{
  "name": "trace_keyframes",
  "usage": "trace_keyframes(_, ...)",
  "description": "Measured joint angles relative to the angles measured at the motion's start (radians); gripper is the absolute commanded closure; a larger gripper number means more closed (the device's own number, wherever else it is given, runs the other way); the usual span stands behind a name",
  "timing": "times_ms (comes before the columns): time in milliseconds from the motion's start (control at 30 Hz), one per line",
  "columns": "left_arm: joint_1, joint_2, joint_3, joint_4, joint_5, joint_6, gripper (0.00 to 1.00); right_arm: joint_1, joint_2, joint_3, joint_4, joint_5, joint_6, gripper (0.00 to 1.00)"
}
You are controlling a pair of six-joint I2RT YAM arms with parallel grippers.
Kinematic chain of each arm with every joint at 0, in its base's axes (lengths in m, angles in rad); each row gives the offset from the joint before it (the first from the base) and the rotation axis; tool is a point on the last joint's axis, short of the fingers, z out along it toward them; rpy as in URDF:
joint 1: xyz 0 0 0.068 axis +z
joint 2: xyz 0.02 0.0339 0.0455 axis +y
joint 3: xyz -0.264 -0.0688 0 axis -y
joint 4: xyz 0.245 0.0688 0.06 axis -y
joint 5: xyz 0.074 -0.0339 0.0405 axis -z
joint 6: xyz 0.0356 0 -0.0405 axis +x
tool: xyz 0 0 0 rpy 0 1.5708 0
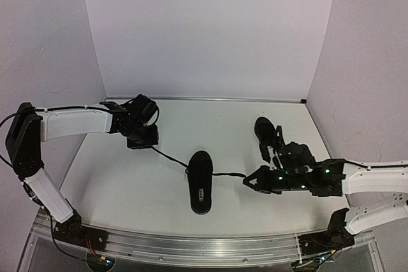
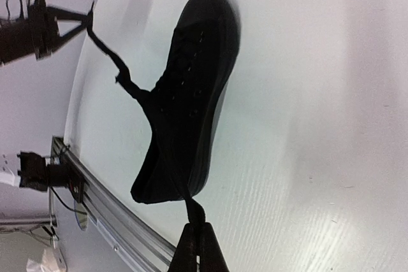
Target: Tie the shoes
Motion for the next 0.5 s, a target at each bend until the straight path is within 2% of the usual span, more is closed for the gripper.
trace_keyframes(167, 0.012, -0.039, -0.001, 0.005, -0.002, 0.002, 1.0, 0.0, -0.244, -0.051, -0.113, 0.163, 0.148, 1.0)
trace_keyframes(500, 0.032, -0.097, -0.123, 0.045, -0.003, -0.045, 1.0, -0.001, -0.428, -0.172, -0.3, 0.319, 0.451, 1.0)
